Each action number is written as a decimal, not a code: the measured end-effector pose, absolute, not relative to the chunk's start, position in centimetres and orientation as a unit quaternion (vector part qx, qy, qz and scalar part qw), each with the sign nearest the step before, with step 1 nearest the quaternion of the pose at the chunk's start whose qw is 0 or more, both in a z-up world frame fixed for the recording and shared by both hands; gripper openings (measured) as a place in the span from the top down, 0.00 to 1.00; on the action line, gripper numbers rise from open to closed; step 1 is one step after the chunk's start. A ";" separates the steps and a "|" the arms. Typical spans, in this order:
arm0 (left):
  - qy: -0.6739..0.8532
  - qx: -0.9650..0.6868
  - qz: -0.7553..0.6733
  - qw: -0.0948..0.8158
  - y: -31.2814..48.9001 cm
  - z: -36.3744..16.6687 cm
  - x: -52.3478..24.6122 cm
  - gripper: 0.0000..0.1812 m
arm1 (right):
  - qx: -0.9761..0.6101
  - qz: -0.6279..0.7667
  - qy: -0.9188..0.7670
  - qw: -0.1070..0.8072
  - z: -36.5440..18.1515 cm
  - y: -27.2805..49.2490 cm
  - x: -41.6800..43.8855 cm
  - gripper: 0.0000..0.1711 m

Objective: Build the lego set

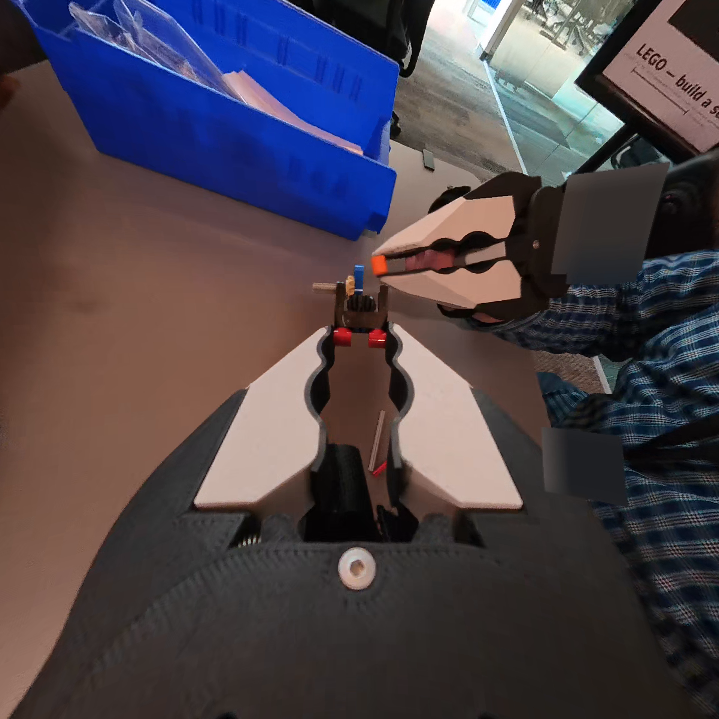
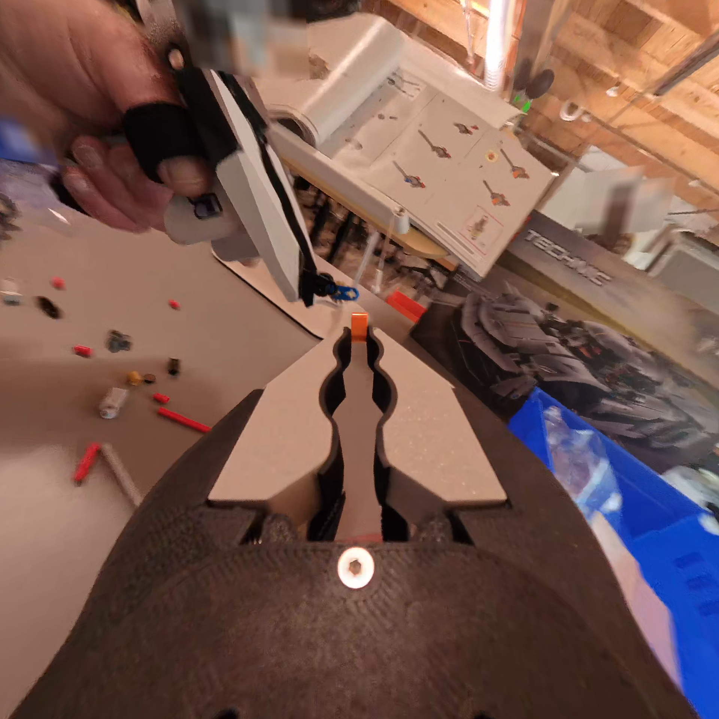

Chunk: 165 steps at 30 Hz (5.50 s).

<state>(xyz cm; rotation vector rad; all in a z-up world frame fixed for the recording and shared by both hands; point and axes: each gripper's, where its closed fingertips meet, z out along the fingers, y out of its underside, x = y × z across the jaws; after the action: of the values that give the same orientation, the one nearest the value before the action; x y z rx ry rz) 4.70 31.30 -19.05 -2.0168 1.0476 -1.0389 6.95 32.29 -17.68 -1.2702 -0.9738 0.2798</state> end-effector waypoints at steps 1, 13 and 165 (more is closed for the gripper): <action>0.396 -0.764 -0.393 0.324 31.2 -19.0 4.7 0.86 | -0.569 0.166 -0.434 0.678 -17.6 31.8 6.5 0.97; 0.369 -0.736 -0.450 0.345 30.3 -17.9 5.3 0.86 | -0.585 0.559 -0.285 0.514 -16.4 31.1 6.6 0.97; 0.656 -0.672 -0.142 0.314 17.8 -31.6 6.7 0.81 | -0.598 0.355 -0.642 0.324 -29.2 16.9 7.8 0.97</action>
<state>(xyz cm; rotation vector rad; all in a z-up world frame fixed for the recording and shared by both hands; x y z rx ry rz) 6.72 17.80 -31.63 -1.7710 1.7294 -0.3752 7.84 16.92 -29.17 -1.5679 -1.6841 0.9312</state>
